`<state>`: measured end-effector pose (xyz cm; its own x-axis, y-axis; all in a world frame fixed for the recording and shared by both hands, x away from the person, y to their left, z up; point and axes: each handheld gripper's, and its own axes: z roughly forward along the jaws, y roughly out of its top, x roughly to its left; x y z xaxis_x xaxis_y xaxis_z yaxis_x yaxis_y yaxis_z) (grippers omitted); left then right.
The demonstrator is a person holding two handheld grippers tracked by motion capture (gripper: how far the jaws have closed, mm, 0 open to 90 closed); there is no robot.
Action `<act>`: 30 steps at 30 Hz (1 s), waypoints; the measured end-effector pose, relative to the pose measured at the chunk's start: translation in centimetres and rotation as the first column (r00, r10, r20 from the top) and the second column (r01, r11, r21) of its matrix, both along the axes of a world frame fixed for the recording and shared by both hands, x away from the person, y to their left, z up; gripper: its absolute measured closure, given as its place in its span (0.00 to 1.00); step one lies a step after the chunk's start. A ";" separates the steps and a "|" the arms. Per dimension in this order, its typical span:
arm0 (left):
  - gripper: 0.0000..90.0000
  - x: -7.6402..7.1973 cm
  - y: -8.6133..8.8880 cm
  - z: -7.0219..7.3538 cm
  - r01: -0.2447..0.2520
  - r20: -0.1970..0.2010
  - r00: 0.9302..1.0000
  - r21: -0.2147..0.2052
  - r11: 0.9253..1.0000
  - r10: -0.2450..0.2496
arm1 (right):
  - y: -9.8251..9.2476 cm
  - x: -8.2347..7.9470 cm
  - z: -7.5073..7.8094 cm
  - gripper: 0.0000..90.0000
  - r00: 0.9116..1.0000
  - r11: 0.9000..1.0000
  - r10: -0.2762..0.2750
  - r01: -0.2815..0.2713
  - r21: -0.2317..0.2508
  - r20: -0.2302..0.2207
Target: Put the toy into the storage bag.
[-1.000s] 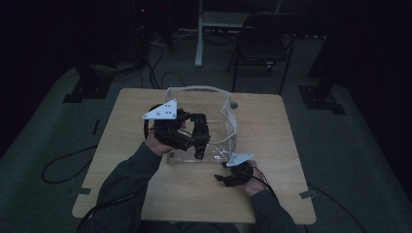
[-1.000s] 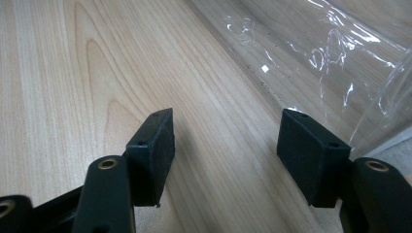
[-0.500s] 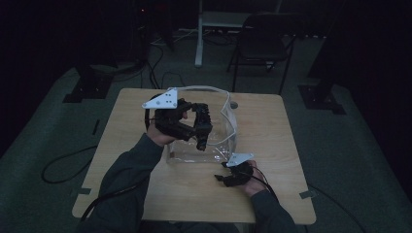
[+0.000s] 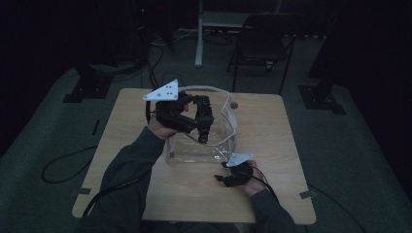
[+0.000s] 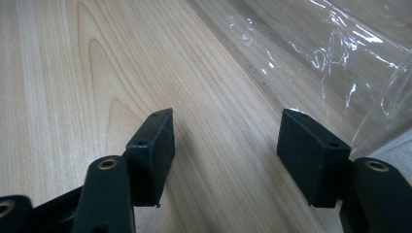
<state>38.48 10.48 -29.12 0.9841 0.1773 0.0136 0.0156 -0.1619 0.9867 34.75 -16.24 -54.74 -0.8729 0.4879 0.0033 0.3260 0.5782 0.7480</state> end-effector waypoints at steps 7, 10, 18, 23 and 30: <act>0.28 0.8 -0.3 0.5 0.001 0.012 1.000 0.004 1.000 -0.001 | 0.0 0.0 0.0 0.42 1.000 1.000 0.003 -0.003 0.001 0.000; 0.28 1.1 -0.5 0.6 -0.002 0.007 1.000 0.003 1.000 0.002 | 0.0 0.0 0.0 0.42 1.000 1.000 0.004 -0.004 0.000 0.001; 0.28 2.0 -0.9 0.6 -0.008 0.001 1.000 0.012 1.000 0.008 | 0.0 0.0 0.0 0.42 1.000 1.000 0.004 -0.004 0.000 0.001; 0.28 2.4 -1.2 0.5 -0.011 0.002 1.000 0.014 1.000 0.011 | 0.0 0.0 0.0 0.42 1.000 1.000 0.007 -0.007 0.000 0.001; 0.28 2.9 -1.5 0.2 -0.017 0.004 1.000 0.019 1.000 0.017 | 0.0 0.0 0.0 0.42 1.000 1.000 0.007 -0.007 0.001 0.000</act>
<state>41.36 8.94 -28.95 0.9808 0.1941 0.0212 0.0144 -0.1800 0.9836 34.74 -16.24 -54.74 -0.8765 0.4814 0.0032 0.3213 0.5800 0.7486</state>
